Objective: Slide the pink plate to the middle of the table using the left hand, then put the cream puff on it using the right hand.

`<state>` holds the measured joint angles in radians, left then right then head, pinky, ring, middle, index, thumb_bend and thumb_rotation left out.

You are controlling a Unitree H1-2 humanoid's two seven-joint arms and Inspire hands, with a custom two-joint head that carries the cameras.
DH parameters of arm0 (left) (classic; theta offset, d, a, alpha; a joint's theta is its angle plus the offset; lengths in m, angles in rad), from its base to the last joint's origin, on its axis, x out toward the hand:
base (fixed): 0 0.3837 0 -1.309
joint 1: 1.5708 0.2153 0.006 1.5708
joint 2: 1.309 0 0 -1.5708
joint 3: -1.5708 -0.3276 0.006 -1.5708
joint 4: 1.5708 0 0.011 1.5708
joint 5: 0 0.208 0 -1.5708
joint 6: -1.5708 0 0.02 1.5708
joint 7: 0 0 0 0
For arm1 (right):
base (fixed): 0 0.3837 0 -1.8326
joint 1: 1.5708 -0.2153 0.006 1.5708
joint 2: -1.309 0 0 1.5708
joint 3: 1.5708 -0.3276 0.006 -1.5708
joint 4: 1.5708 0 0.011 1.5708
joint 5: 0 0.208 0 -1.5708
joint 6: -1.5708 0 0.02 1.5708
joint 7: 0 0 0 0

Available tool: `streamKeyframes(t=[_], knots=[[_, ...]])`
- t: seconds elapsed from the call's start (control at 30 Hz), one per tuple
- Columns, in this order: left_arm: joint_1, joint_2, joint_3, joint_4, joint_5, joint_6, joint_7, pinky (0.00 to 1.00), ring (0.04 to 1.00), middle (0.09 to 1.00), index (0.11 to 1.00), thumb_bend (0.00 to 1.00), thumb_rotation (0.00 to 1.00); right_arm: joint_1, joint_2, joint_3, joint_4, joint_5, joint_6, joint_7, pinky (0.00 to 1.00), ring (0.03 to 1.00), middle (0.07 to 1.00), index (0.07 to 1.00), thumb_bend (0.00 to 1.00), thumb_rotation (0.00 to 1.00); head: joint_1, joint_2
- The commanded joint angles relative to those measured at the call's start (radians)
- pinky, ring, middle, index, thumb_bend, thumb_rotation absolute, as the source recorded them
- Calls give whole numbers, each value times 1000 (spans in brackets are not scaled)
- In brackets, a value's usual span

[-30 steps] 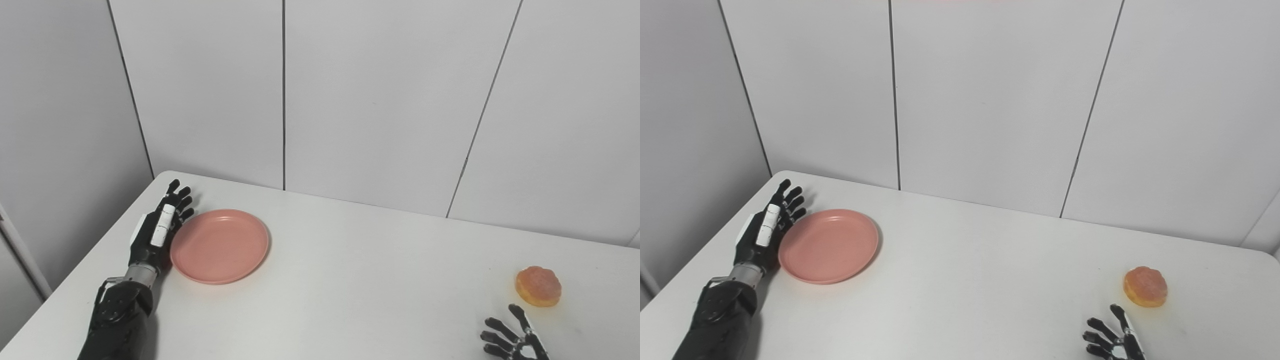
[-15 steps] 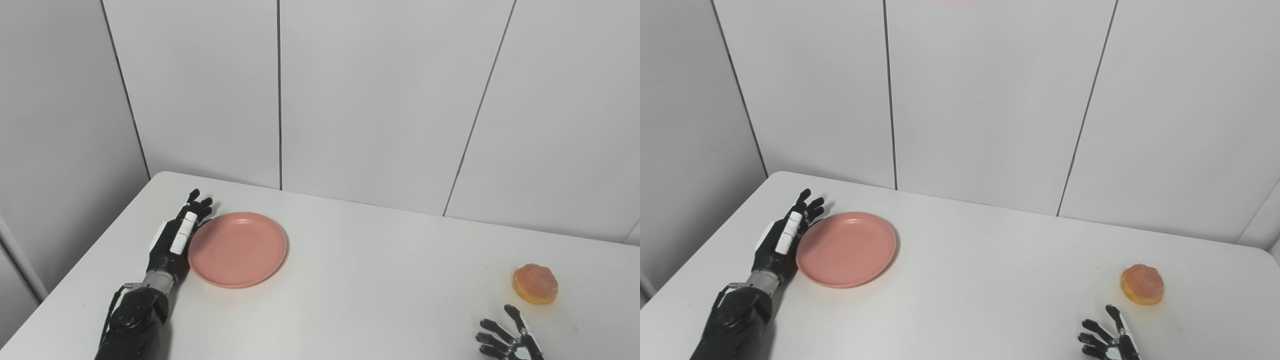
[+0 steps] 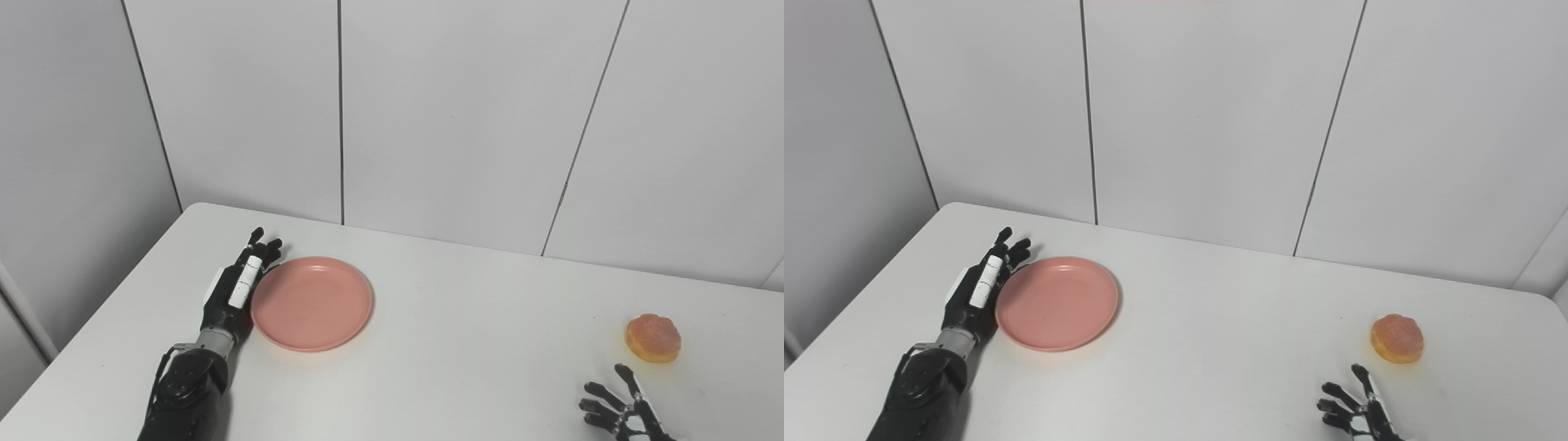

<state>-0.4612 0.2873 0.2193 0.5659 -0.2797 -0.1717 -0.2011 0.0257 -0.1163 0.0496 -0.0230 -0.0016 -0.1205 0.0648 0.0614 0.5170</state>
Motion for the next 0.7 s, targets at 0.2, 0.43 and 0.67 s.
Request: streamKeyframes(t=[0.2, 0.43, 0.67], knots=[[10, -32, -22, -3, -11, 34, -20, 958, 958, 934, 991, 904, 759, 43, 14, 42, -13, -51, 75, 3, 690, 727, 786, 948, 865, 1000, -52, 17], [-3, -40, -37, 25, -11, 19, -34, 944, 957, 930, 997, 924, 757, 44, 29, 61, -31, -77, 88, -16, 671, 720, 783, 943, 846, 1000, -108, 29], [-20, -38, -40, 50, -16, -3, -52, 921, 963, 940, 997, 905, 787, 39, 53, 92, -41, -125, 99, -37, 662, 721, 782, 947, 865, 1000, -210, 31]])
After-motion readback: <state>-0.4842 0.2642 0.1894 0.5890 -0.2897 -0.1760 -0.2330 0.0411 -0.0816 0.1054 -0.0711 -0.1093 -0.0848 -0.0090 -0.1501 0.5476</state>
